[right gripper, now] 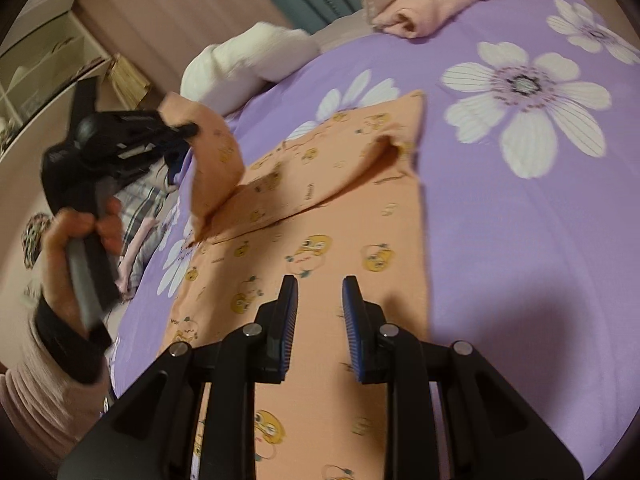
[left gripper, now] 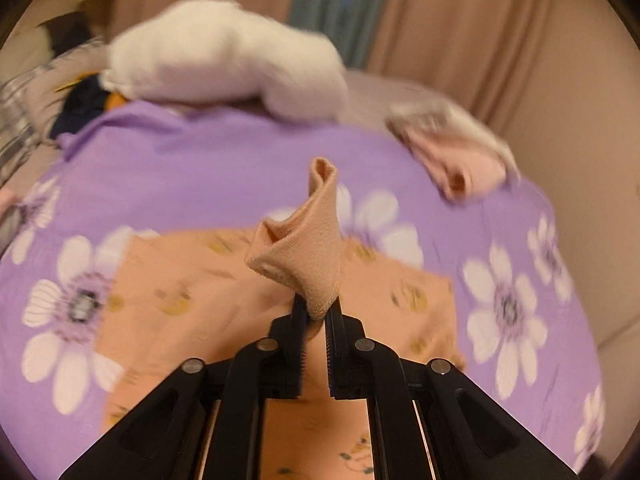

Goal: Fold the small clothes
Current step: 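Grasp the other sleeve cuff with the left tool and fold it across the body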

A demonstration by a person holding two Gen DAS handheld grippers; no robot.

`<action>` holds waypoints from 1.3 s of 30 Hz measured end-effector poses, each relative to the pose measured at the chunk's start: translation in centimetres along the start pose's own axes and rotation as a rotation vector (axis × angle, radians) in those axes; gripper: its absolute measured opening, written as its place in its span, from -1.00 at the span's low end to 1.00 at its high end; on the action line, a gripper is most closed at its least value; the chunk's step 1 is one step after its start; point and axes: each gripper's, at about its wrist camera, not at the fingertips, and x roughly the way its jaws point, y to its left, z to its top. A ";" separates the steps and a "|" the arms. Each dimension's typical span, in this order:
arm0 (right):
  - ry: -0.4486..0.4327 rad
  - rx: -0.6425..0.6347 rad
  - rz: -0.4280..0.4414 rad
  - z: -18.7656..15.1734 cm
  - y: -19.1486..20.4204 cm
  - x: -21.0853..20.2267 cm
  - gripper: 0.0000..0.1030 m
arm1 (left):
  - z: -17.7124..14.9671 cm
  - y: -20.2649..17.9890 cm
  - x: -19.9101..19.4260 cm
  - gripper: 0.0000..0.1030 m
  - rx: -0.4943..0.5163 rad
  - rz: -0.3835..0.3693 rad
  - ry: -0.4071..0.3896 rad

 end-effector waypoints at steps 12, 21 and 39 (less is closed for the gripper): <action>-0.025 0.091 0.015 0.9 -2.3 -0.8 -0.09 | -5.5 -2.1 2.3 0.54 0.110 -0.093 0.215; 0.023 0.121 0.158 4.9 0.2 3.3 -0.09 | -8.2 6.9 -3.5 0.54 -0.024 -0.055 0.146; 0.247 0.394 0.038 8.5 0.8 13.3 -0.86 | -11.8 16.6 -7.3 0.54 -0.207 0.004 0.130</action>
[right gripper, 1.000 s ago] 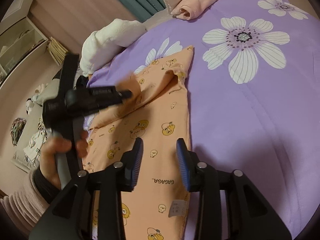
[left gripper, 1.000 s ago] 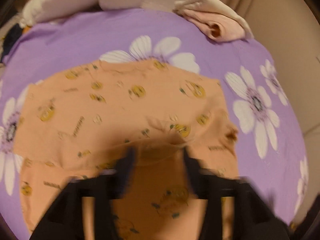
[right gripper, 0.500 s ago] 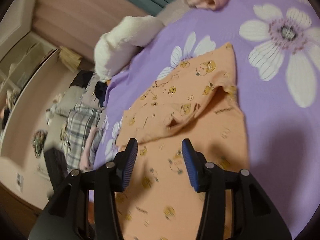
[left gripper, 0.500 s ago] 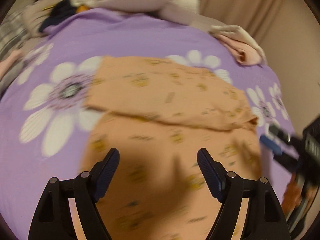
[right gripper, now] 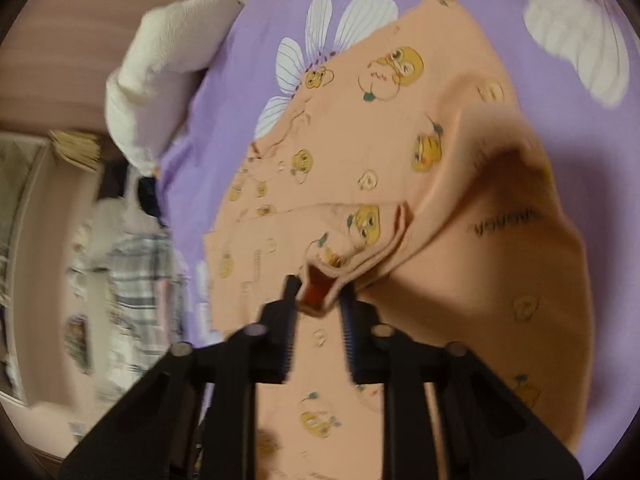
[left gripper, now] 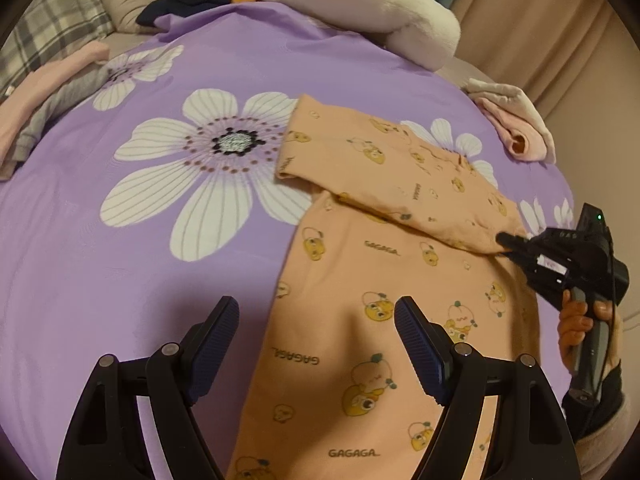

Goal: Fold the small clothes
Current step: 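Grasp the other sleeve cuff with the left tool and fold it across the body, then open the left tool and move both tools to the shirt hem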

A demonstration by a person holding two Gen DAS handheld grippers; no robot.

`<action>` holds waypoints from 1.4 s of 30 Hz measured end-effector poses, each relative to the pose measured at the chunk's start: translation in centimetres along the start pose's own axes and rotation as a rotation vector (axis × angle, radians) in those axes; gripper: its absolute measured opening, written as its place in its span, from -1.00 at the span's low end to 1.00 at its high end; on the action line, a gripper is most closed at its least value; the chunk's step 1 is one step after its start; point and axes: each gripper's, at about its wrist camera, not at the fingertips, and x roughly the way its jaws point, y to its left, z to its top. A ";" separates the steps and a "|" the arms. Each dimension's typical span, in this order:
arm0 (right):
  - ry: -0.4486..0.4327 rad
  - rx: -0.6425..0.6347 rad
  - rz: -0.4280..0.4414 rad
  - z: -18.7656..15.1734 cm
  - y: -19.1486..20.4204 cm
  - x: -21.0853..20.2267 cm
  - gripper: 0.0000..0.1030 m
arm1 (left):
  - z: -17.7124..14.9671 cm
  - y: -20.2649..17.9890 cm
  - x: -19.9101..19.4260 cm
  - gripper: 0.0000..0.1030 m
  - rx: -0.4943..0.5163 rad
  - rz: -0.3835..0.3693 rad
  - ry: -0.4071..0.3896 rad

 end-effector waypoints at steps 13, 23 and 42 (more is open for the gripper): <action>-0.205 -0.375 -0.254 2.0 3.8 -4.0 -0.87 | 1.4 0.1 1.8 0.54 0.020 0.011 0.017; -0.310 -0.379 -0.330 2.7 2.2 -6.4 -0.69 | 7.9 -4.4 4.7 0.54 0.120 -0.048 -0.019; -0.094 -0.560 -0.403 -1.9 0.7 -2.1 -0.70 | 6.0 -5.2 8.9 0.53 0.203 0.042 0.108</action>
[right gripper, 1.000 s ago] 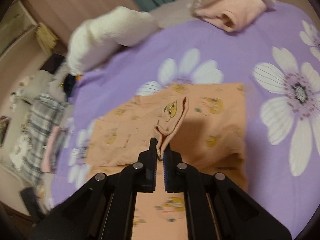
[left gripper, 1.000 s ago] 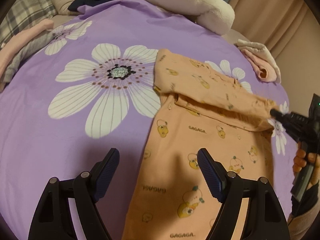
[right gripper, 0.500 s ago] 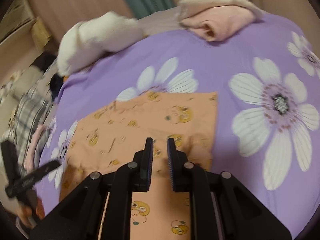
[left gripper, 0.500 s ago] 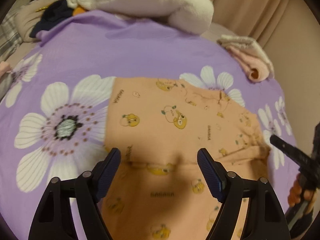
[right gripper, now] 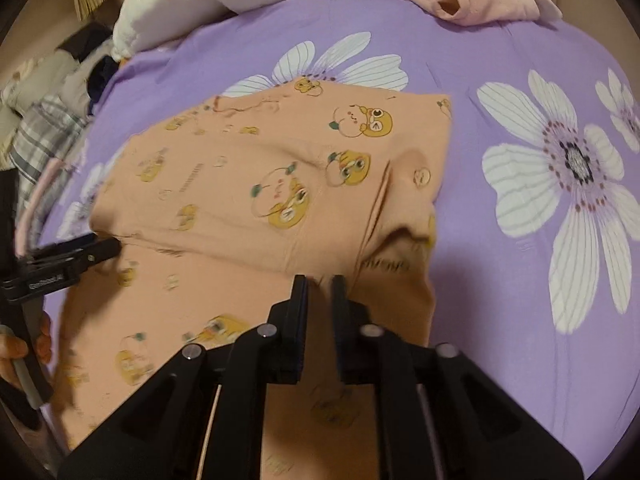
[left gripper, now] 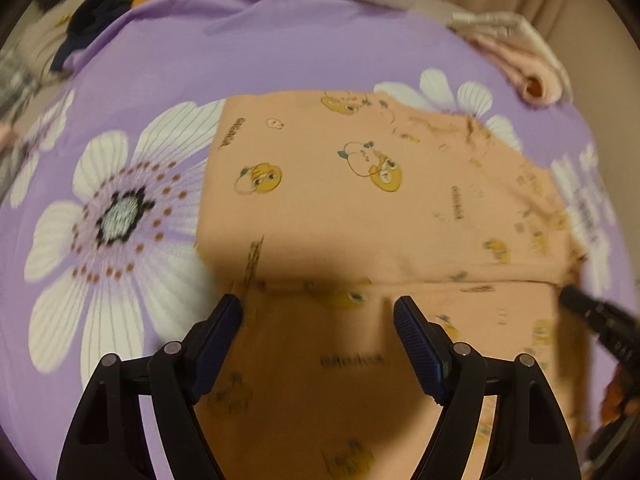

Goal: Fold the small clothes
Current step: 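Open the left tool and move both tools to the shirt hem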

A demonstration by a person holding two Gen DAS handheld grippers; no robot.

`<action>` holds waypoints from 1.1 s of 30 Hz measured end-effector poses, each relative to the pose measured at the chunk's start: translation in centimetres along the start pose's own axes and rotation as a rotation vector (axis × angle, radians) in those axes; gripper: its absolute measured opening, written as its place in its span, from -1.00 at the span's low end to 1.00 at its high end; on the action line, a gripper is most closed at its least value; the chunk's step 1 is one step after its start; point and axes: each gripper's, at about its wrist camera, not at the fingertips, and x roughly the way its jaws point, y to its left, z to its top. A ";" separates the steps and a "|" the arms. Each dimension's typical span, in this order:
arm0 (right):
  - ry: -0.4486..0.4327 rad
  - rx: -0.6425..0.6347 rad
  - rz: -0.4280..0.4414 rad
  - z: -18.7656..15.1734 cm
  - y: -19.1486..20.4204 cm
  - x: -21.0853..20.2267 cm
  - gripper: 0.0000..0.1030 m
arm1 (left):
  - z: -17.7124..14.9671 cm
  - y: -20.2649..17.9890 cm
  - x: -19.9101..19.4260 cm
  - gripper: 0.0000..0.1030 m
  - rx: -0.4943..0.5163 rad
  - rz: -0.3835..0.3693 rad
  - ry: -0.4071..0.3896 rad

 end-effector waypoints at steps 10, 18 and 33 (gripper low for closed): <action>-0.098 0.117 0.139 -7.2 -2.7 -8.9 0.08 | -7.5 6.1 -8.1 0.65 -0.160 -0.111 -0.035; -0.033 0.223 0.170 -13.1 -5.5 -9.8 0.11 | -13.0 8.9 -8.9 0.65 -0.284 -0.273 0.018; 0.049 0.309 0.419 -16.0 -4.5 -7.0 0.11 | -11.1 7.4 -5.6 0.65 -0.292 -0.552 0.075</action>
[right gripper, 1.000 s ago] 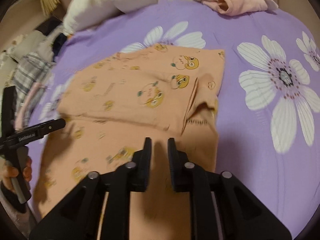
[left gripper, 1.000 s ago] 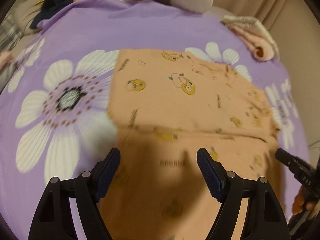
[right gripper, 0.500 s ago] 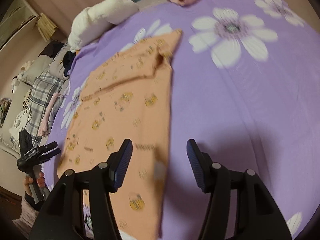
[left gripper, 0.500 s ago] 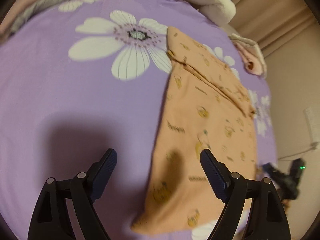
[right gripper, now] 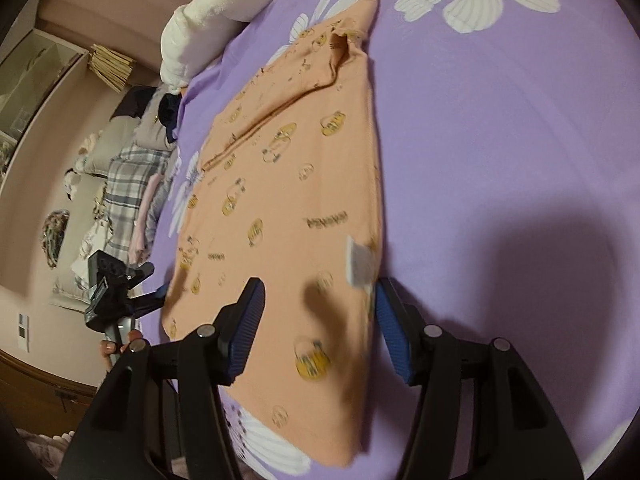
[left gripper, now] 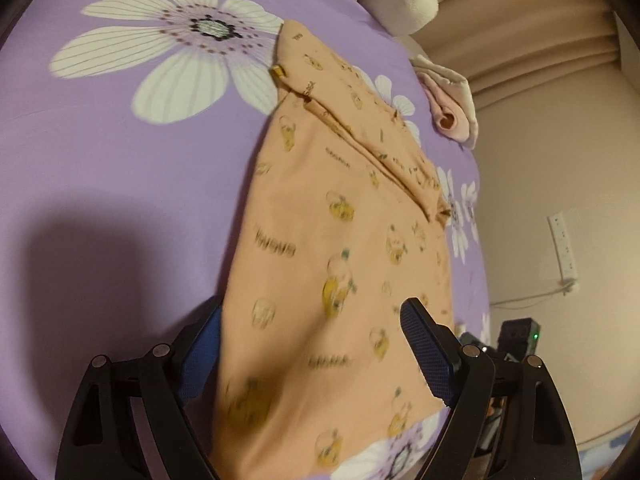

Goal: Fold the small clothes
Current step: 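Open the left tool and move both tools to the shirt hem, then grasp the hem edge with the left tool while the right tool grasps it too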

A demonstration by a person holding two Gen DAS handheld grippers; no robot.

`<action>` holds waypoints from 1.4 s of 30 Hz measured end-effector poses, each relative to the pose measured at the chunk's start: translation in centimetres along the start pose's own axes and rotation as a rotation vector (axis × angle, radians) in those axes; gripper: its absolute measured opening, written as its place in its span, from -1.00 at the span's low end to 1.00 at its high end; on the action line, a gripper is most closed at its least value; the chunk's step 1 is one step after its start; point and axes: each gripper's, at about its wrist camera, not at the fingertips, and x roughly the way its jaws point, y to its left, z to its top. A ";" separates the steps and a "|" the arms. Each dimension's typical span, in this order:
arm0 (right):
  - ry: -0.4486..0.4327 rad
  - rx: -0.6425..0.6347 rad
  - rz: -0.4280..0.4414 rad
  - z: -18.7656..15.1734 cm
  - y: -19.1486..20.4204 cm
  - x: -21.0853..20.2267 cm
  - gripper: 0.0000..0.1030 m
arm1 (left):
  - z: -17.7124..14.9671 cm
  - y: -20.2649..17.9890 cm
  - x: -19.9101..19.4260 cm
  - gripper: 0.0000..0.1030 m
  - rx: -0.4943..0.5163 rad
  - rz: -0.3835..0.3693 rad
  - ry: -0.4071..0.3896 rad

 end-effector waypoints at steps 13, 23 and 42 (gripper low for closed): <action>0.023 0.035 0.116 1.2 -0.3 1.6 -0.10 | -1.2 0.5 -0.4 0.41 0.001 -0.066 0.039; 0.102 0.036 0.181 -3.7 -0.1 0.3 -0.19 | -4.7 1.0 -1.8 0.41 -0.036 -0.159 0.079; 0.017 0.033 0.167 -2.6 1.1 1.3 -0.88 | -4.5 1.8 -1.2 -0.92 -0.158 -0.148 0.064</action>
